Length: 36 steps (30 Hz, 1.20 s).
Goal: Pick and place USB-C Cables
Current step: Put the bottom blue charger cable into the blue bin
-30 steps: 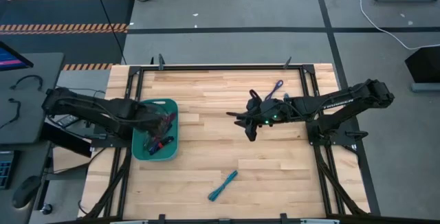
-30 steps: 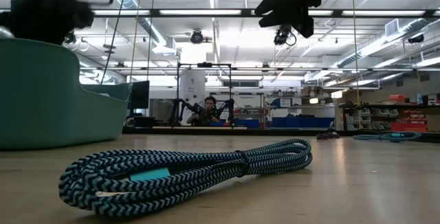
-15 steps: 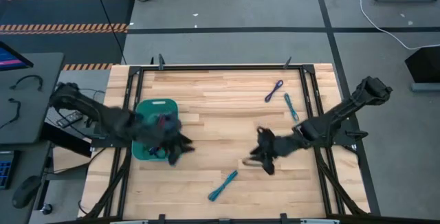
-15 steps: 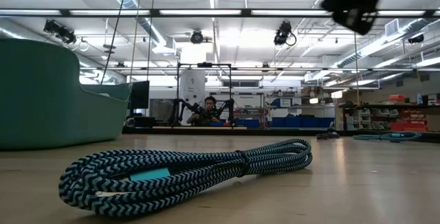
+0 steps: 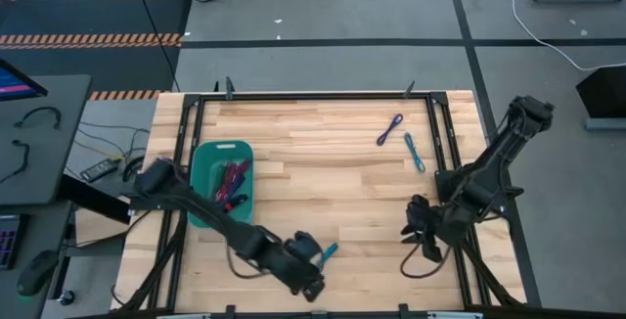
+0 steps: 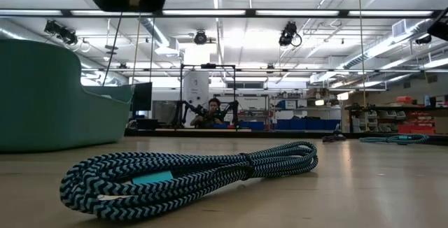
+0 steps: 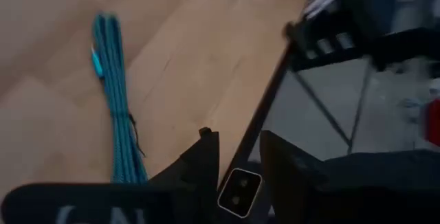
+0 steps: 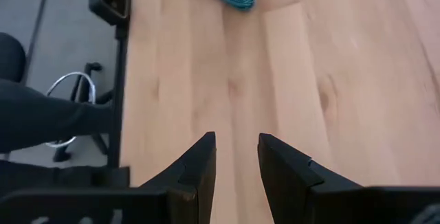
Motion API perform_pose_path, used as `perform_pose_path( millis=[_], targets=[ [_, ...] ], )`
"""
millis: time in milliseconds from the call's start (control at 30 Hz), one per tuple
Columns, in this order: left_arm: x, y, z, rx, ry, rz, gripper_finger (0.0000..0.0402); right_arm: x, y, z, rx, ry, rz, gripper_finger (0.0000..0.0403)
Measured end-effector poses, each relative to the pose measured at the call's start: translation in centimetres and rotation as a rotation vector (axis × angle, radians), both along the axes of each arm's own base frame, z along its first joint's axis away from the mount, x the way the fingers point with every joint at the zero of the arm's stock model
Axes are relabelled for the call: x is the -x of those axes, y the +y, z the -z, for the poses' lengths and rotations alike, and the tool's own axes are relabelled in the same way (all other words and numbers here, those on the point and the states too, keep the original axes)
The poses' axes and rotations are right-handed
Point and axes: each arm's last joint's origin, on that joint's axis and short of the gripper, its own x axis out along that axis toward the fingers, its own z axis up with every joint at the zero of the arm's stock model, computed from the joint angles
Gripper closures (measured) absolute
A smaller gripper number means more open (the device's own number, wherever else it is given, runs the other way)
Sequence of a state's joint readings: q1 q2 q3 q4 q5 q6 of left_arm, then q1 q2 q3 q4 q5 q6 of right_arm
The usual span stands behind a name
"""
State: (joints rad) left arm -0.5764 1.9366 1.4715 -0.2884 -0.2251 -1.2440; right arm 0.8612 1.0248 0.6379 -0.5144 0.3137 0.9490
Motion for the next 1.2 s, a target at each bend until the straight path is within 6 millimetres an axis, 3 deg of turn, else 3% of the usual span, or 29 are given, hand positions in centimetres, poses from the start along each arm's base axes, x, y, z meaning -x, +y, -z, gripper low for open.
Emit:
perform_pose_path(
  millis=[233,367,533,667,833,967,1067,1200],
  targets=[
    [-3.1,-0.2,3.3,-0.043,0.186,-0.084,0.0289,0.7,0.0,-0.2,0.001,-0.048,0.013,0.0289],
    [-3.6,0.9,3.6,-0.125,0.188,-0.045,0.0246,0.8,0.2,-0.3,-0.004,-0.063,0.015,0.0289],
    [-3.7,1.2,4.3,-0.349,0.154,0.08,0.0203,0.7,0.3,-0.4,-0.01,-0.079,0.021,0.0289],
    [-3.6,0.2,7.1,-0.422,0.205,0.158,0.0202,0.7,0.2,-0.4,-0.004,-0.091,0.04,0.0289],
    [-3.2,-0.7,9.2,-0.422,0.25,0.154,0.0229,0.6,0.1,-0.4,0.009,-0.113,0.064,0.0289],
    [-2.9,-0.5,9.3,-0.421,0.298,0.107,0.0296,0.5,0.1,-0.5,0.025,-0.13,0.077,0.0289],
    [-2.8,0.4,9.0,-0.379,0.351,0.05,0.0368,0.5,0.0,-0.5,0.049,-0.148,0.084,0.0289],
    [-2.9,2.3,7.3,-0.321,0.397,-0.081,0.0374,0.5,0.0,-0.5,0.08,-0.162,0.069,0.0289]
  ],
)
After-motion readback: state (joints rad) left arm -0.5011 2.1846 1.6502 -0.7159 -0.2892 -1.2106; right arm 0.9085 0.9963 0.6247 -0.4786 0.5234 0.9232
